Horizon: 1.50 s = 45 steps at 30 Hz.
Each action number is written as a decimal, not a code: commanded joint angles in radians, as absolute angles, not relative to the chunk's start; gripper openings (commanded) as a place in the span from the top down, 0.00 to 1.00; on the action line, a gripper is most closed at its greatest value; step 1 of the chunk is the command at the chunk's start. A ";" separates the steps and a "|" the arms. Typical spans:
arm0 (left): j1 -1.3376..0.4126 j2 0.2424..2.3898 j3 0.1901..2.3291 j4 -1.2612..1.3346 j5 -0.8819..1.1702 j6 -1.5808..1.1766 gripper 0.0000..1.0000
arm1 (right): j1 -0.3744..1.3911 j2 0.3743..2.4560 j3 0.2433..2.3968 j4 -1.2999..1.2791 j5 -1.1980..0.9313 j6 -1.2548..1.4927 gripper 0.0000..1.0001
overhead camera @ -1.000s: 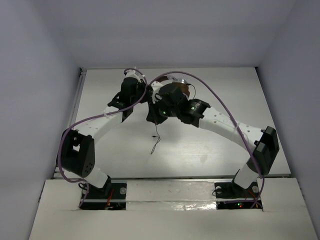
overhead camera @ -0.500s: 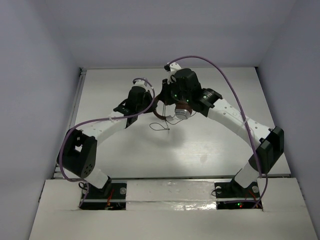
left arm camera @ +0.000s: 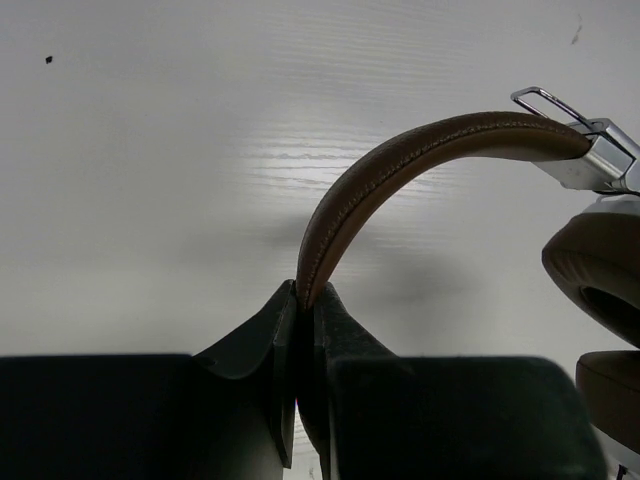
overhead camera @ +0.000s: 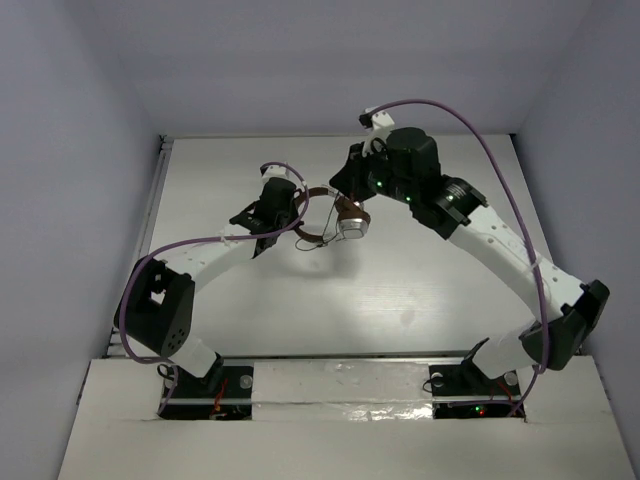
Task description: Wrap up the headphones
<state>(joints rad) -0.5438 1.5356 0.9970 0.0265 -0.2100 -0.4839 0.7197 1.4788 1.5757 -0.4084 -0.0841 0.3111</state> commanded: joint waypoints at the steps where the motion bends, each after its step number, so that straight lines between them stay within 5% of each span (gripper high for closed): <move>1: -0.552 1.497 1.040 0.037 -0.276 -0.459 1.00 | 0.696 1.393 1.599 -0.396 -0.074 0.321 1.00; 13: -0.552 1.463 1.075 -0.009 -0.345 -0.399 1.00 | 0.675 1.155 1.384 -0.455 -0.032 0.347 0.95; 21: -0.572 1.445 1.135 -0.112 -0.252 -0.307 1.00 | 0.675 1.196 1.379 -0.537 0.388 0.288 0.98; 29: -0.581 1.391 1.172 -0.238 -0.060 -0.206 1.00 | 0.643 1.325 1.402 -0.344 0.600 0.149 0.98; 45: -0.551 1.281 1.298 -0.238 0.057 -0.216 1.00 | 0.589 1.370 1.221 -0.138 0.394 0.256 0.96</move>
<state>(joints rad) -0.5663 1.3304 1.2160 -0.2871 -0.0158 -0.1959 0.5945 1.3769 1.2491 -0.2459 0.4473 0.2127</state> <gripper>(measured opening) 0.043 0.046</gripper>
